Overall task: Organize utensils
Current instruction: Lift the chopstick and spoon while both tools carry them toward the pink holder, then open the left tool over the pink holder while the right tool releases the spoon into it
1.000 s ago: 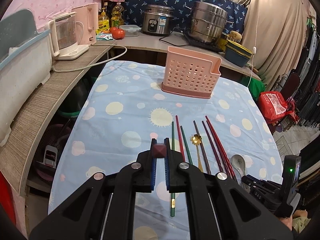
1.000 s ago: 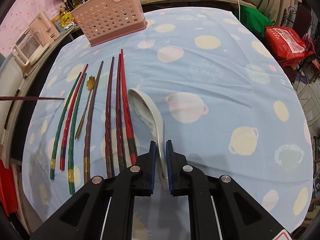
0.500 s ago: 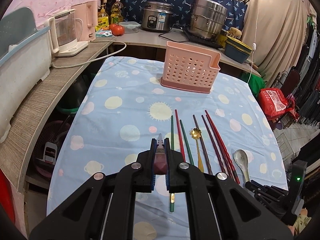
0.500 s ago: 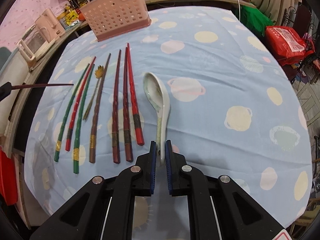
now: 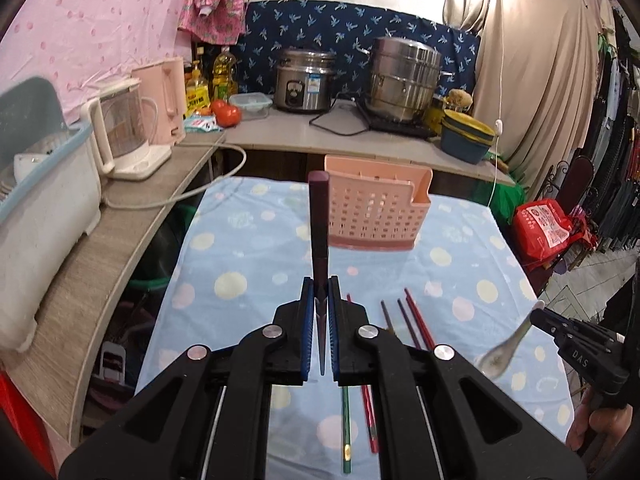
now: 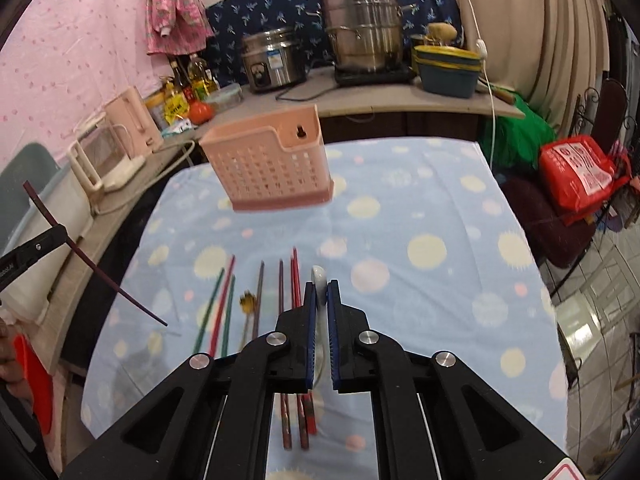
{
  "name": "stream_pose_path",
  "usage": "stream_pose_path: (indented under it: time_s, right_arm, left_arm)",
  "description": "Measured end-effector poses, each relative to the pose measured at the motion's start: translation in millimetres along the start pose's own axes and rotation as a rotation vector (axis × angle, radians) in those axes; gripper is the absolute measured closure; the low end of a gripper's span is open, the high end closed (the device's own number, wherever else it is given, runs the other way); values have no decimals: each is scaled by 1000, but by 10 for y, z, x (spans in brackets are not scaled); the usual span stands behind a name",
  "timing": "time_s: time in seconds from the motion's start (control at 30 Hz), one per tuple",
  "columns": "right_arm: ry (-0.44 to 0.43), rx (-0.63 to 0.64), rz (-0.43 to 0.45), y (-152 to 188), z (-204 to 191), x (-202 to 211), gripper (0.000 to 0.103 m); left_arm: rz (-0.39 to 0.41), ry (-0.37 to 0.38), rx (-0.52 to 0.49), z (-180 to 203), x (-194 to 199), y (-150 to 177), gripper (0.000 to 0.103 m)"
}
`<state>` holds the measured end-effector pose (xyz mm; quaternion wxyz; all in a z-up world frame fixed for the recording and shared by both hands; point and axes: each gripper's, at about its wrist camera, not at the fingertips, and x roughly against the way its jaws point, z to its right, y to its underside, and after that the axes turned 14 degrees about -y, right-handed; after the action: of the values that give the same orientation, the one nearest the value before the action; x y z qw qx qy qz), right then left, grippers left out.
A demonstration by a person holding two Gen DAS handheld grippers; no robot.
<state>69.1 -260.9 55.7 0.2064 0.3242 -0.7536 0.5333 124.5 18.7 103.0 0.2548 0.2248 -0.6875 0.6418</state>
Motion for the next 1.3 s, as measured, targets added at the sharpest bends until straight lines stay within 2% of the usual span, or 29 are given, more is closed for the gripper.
stream_pose_path:
  time_s: [0.17,0.37,0.47,0.6,0.77,1.0,1.13,1.17,1.2,1.23,1.3]
  right_arm:
    - [-12,49,82,-557,-102,-53,97]
    - [-12,99,177,-1355,-183,-243,97]
    - [-14,100,203,-1680,-190,-399,97]
    - [-13,97,214,-1984,-153,-682,97]
    - [-16,80,175,-2119,-21,-1102,97]
    - [-19,41,95,-2014,155,-1574,97]
    - [-4,42,65,-1919,185,-1740,94]
    - [7,45,72,-1908,192,-1748,92]
    - [18,48,77,-1890,194,-1735,83]
    - [21,48,84,-1869,195,-1707,76]
    - [25,51,94,-1836,191,-1646,75]
  left_arm:
    - [69,7,2,13,-29,-481,96]
    - [198,7,5,104,-73,-1326,96]
    - [243,21,5,217,-151,-1698,97]
    - [272,31,-2,389,-383,-1980,96]
    - [217,48,-4,567,-890,-2075,96]
    - [126,50,-3,634,-1429,-1854,96]
    - [103,38,-8,641,-1556,-1766,96]
    - [103,34,-4,640,-1561,-1752,93]
    - [101,29,-3,636,-1567,-1734,88]
    - [98,15,1,625,-1568,-1720,75]
    - [105,-1,7,600,-1547,-1691,68]
